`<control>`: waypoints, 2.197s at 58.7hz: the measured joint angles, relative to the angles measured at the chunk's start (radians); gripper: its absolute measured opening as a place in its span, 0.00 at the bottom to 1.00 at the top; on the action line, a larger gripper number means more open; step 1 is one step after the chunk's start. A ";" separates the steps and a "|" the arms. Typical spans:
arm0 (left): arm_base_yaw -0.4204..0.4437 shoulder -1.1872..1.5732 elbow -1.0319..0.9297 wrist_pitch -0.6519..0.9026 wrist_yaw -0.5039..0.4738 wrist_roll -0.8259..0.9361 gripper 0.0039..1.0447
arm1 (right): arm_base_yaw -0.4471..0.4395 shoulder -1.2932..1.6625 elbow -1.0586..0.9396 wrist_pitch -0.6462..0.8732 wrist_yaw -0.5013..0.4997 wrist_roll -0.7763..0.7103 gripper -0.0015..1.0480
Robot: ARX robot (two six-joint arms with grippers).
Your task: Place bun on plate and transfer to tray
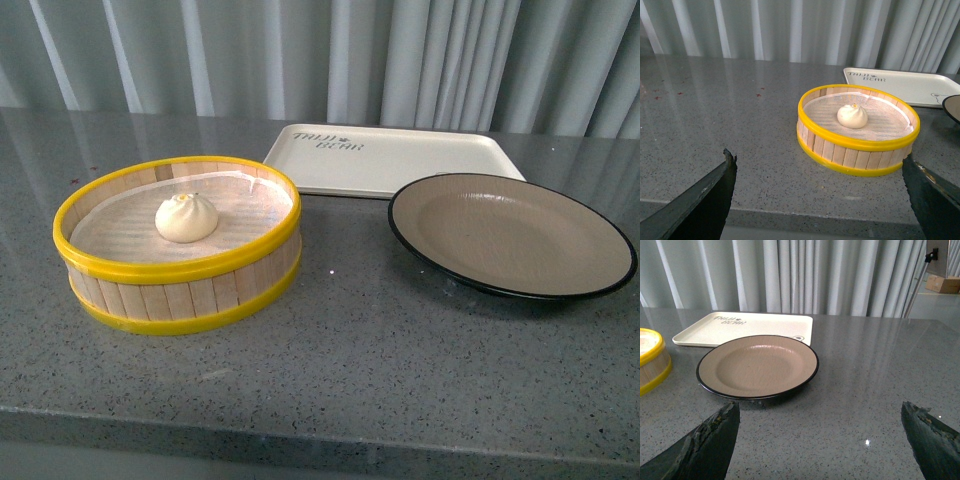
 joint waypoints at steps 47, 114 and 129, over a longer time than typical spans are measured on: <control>0.000 0.000 0.000 0.000 0.000 0.000 0.94 | 0.000 0.000 0.000 0.000 0.000 0.000 0.92; -0.133 1.553 0.671 0.758 0.167 0.103 0.94 | 0.000 0.000 0.000 0.000 0.000 0.000 0.92; -0.188 1.692 0.933 0.383 0.069 0.176 0.94 | 0.000 0.000 0.000 0.000 0.000 0.000 0.92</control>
